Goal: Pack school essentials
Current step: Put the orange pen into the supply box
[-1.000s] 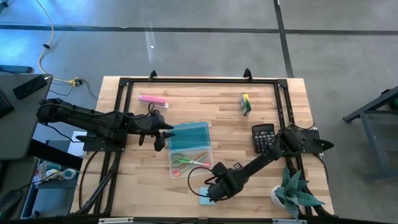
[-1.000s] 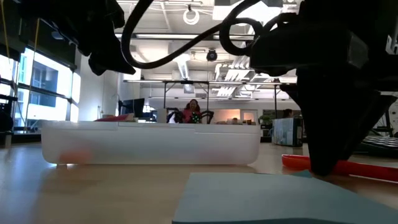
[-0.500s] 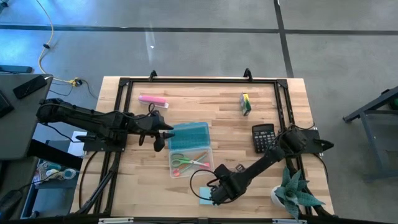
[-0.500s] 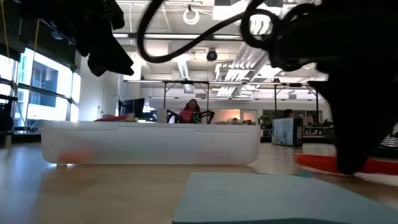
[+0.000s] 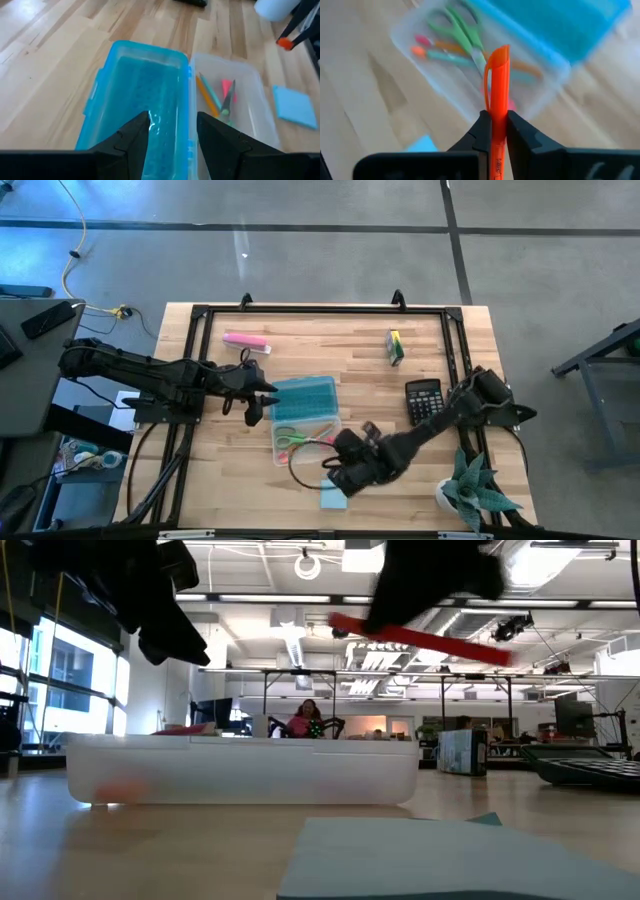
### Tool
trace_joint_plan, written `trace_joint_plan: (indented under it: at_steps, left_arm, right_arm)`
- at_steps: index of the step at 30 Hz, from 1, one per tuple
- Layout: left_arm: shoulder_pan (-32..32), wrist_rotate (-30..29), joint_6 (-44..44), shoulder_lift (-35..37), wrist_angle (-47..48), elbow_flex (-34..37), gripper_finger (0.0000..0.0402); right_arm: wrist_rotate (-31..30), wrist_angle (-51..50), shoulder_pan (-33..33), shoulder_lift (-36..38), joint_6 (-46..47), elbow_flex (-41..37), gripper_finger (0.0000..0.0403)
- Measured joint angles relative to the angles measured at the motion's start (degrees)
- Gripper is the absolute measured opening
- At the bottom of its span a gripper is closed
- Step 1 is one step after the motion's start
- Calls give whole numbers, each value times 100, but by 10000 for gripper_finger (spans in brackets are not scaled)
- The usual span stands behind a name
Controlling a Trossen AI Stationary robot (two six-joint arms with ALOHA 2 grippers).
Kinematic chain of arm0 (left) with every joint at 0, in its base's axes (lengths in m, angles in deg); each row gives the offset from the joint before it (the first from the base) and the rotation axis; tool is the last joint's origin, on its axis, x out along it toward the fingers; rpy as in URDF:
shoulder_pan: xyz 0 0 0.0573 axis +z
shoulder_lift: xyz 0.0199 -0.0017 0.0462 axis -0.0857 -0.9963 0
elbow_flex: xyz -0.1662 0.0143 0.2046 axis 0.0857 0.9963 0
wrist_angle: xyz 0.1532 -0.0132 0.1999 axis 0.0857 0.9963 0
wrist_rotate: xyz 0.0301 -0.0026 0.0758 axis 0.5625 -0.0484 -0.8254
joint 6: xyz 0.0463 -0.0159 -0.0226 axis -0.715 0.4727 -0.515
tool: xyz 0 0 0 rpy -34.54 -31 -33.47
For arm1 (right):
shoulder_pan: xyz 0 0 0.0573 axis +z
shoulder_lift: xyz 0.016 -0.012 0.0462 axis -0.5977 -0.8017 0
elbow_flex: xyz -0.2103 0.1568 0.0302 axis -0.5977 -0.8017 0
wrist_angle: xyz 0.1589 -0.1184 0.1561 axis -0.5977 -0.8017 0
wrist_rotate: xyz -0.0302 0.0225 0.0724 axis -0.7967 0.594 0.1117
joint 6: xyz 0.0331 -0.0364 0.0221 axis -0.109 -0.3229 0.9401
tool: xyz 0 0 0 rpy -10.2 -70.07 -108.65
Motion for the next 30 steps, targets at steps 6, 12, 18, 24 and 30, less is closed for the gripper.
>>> trace_joint_plan:
  at_steps: [6, 12, 18, 24, 30]
  left_arm:
    - [0, 6, -269, 0, 307, 0, 156]
    - [0, 6, -480, 0, 465, 0, 156]
    - [0, -12, -525, 0, 529, 0, 156]
    - [0, -12, -541, 0, 508, 1, 156]
    - [0, -14, -585, 0, 505, 2, 156]
  right_arm:
    - [606, 1294, -746, -34, -1887, 0, 21]
    - [1035, 1451, -1209, -38, -2651, 0, 21]
    - [1723, 1769, -1438, -242, -3096, 4, 37]
    - [2018, 1799, -1477, -513, -3198, 4, 46]
    - [2019, 1674, -1475, -646, -3231, 4, 48]
